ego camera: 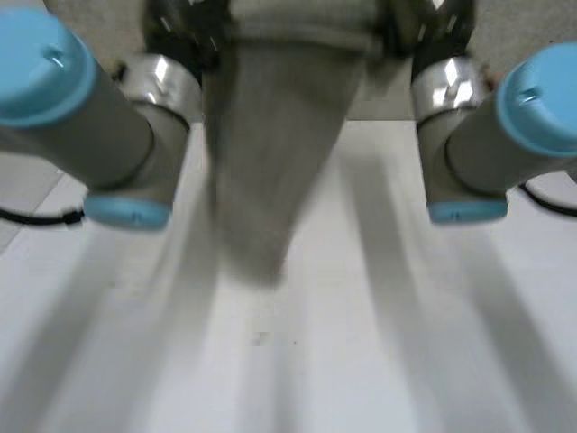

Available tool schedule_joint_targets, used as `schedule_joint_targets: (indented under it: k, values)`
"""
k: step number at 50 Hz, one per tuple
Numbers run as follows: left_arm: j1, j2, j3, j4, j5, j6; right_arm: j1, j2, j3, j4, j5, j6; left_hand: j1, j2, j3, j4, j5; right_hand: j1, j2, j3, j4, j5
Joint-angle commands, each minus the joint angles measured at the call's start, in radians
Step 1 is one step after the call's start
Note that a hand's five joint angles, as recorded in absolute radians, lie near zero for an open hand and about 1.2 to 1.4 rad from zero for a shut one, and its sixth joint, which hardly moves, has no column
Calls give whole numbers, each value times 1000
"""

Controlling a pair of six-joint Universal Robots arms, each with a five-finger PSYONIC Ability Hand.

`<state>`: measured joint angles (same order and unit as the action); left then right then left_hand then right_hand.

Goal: Fold the towel.

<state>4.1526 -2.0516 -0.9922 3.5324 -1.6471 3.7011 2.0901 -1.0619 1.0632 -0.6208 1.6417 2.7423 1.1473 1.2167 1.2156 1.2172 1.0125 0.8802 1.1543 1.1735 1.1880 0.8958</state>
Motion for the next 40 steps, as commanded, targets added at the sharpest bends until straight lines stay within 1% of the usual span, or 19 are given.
schedule_joint_targets:
  k: [1,4,6,7,9,12,14,15,17,20,24,29,32,33,35,36,37,38,40]
  values:
    - [6,74,-75,54,-42,-6,39,-84,87,-58,-63,-30,249,180,181,179,209,516,242,223,208,326]
    - [6,83,-146,56,-37,-3,57,-79,104,-5,-92,-27,249,180,181,179,209,516,242,223,208,326]
    - [3,87,-288,60,-33,0,67,-66,145,105,-124,-27,249,180,181,179,209,516,242,223,208,326]
    - [3,87,-289,60,-33,0,67,-66,146,105,-125,-27,249,180,181,179,209,516,242,223,208,326]
    - [0,82,-426,77,-33,2,67,-32,181,200,-126,-26,249,180,181,179,209,516,242,223,208,326]
    - [-3,74,-485,91,-33,4,65,-12,196,242,-126,-26,249,180,181,179,209,516,242,223,208,326]
    - [-8,54,-581,123,-33,2,64,35,227,312,-126,-24,249,180,181,179,209,516,242,223,208,326]
    - [-8,54,-582,123,-33,2,64,36,227,312,-126,-24,249,180,181,179,209,516,242,223,208,326]
    - [-8,13,-658,134,-33,2,62,81,257,372,-128,-23,249,180,181,179,209,516,242,223,208,326]
    - [-8,4,-687,137,-33,2,61,114,280,413,-128,-20,249,180,181,179,209,516,242,223,208,326]
    - [-9,7,-741,135,-33,0,61,120,297,438,-128,-16,249,180,181,179,209,516,242,223,208,326]
    - [-14,42,-752,128,-39,-1,61,99,304,477,-126,-12,249,180,181,179,209,516,242,223,208,326]
    - [-15,103,-763,111,-40,-1,59,24,304,556,-126,8,249,180,181,179,209,516,242,223,208,326]
    - [-15,103,-763,111,-40,-1,59,23,304,556,-126,8,249,180,181,179,209,516,242,223,208,326]
    - [-15,131,-767,94,-40,0,61,-38,299,636,-129,-1,249,180,181,179,209,516,242,223,208,326]
    - [-15,169,-767,76,-40,3,61,-38,299,636,-129,-1,249,180,181,179,209,516,242,223,208,326]
    - [-14,218,-766,51,-40,4,59,-70,288,692,-129,-13,249,180,181,179,209,516,242,223,208,326]
    - [-14,218,-766,51,-40,4,59,-70,288,693,-129,-13,249,180,181,179,209,516,242,223,208,326]
    - [-12,318,-752,-10,-39,0,44,-139,262,812,-134,-55,249,180,181,179,209,516,242,223,208,326]
